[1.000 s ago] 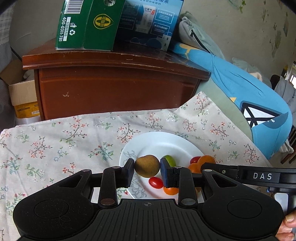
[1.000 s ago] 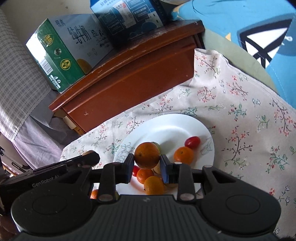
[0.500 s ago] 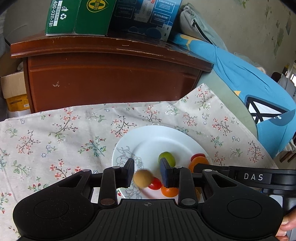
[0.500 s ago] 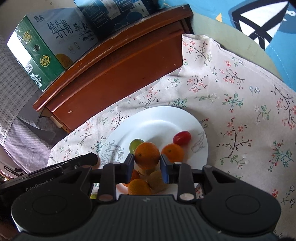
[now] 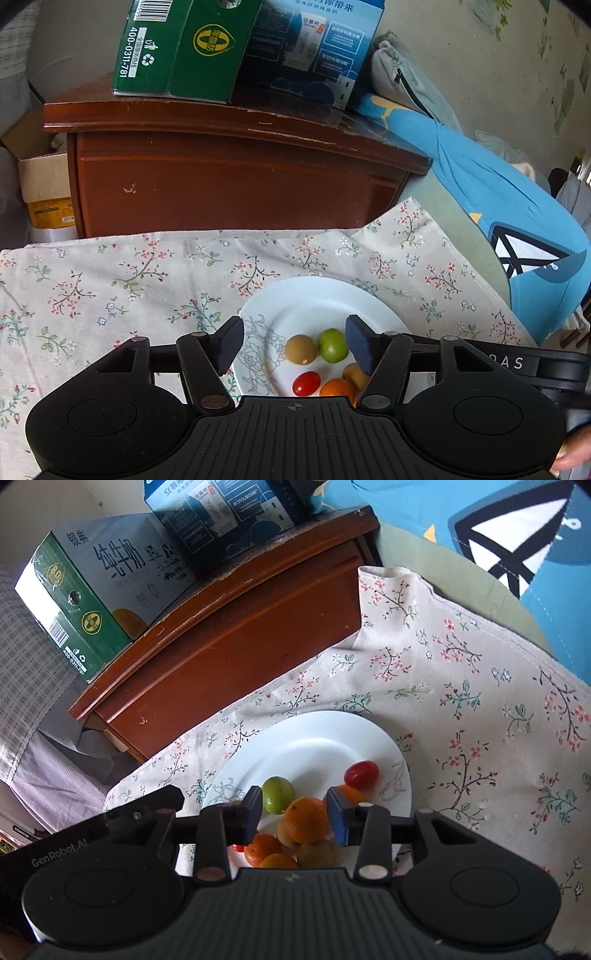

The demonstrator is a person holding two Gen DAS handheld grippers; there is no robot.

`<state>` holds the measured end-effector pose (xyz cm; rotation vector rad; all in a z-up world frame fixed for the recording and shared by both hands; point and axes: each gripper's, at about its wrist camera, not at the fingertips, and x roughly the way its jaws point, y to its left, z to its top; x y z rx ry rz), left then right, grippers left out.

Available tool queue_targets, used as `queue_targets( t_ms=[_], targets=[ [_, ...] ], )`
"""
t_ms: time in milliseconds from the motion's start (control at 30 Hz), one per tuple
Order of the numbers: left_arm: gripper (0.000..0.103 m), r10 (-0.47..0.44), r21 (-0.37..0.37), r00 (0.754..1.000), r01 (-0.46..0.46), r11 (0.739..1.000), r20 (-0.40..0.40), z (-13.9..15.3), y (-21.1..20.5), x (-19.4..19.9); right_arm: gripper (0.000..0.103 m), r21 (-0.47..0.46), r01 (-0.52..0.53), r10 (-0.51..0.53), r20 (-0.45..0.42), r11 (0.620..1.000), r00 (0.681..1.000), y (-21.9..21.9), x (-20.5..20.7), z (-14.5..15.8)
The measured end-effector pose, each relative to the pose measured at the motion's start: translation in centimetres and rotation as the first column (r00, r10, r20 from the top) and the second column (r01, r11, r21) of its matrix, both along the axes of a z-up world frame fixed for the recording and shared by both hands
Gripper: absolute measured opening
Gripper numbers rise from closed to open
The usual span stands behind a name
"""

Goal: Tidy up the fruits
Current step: 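Lower the orange onto the plate with the right tool, then withdraw both open tools from the plate back to the remaining fruits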

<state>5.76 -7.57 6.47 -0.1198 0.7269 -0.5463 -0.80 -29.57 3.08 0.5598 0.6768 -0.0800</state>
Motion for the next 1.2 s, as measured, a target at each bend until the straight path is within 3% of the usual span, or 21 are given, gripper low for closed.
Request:
queue_targets(
  t_ms=[67,333,567,800,1200],
  targets=[
    [0.078,0.020,0.005,1.000,-0.020,1.000,0.005,0.4,0.5,-0.1,0.044,-0.004,0.000,0.000,0.002,1.000,1.000,0.0,-0.1,0.1],
    [0.084,0.034,0.056,0.998,-0.036,0.998,0.045,2.0,2.3,-1.5,0.047,-0.017,-0.022,0.022,0.003,1.000,1.000,0.8,-0.9,0.3],
    [0.085,0.053,0.097,0.996,-0.060,0.993,0.070,2.6,4.0,-3.4,0.050,-0.026,-0.055,0.055,0.003,0.998,0.998,2.4,-2.4,0.4],
    [0.085,0.109,0.121,0.994,-0.111,0.986,0.024,1.9,6.0,-4.1,0.052,-0.011,-0.092,0.092,0.008,0.996,0.996,4.5,-4.1,0.1],
    [0.085,0.185,0.177,0.982,-0.175,0.968,-0.037,0.1,8.2,-4.8,0.052,-0.067,-0.281,0.280,-0.024,0.957,0.960,10.2,-5.3,-1.8]
  ],
)
